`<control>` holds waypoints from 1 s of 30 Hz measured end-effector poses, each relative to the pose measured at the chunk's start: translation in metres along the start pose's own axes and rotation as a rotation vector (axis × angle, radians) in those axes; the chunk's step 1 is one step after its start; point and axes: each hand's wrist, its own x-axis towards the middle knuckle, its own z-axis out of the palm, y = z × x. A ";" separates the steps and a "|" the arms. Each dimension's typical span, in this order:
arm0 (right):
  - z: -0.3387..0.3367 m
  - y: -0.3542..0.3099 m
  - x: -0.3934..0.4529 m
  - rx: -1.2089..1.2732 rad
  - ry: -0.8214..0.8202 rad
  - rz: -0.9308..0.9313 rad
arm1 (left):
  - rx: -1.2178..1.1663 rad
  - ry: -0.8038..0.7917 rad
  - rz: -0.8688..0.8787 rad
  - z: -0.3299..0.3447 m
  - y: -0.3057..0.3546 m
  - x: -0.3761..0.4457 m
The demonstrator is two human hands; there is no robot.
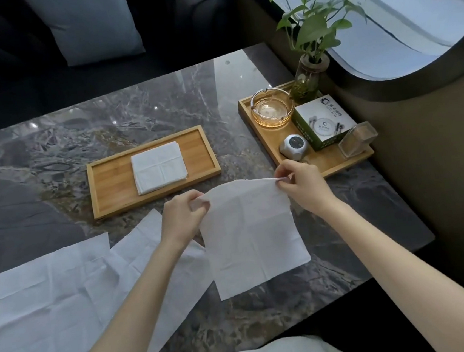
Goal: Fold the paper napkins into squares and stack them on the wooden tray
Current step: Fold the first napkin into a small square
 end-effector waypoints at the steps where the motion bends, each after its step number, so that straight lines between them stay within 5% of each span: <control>1: -0.003 -0.002 -0.002 0.012 0.025 -0.021 | -0.004 0.021 0.021 -0.003 0.003 -0.002; 8: -0.011 0.000 -0.036 0.239 0.094 0.023 | -0.139 0.019 0.131 -0.013 0.013 -0.030; 14: -0.004 0.003 -0.048 0.340 0.085 0.099 | -0.385 -0.078 -0.048 -0.001 0.003 -0.039; 18: -0.005 0.004 -0.049 0.378 0.077 0.108 | -0.217 -0.243 -0.135 0.015 -0.012 -0.035; 22: -0.007 0.002 -0.044 0.402 0.084 0.102 | -0.120 -0.202 -0.092 0.026 -0.017 -0.030; 30: -0.008 0.005 -0.041 0.453 0.003 0.193 | -0.397 -0.206 -0.250 0.021 -0.011 -0.027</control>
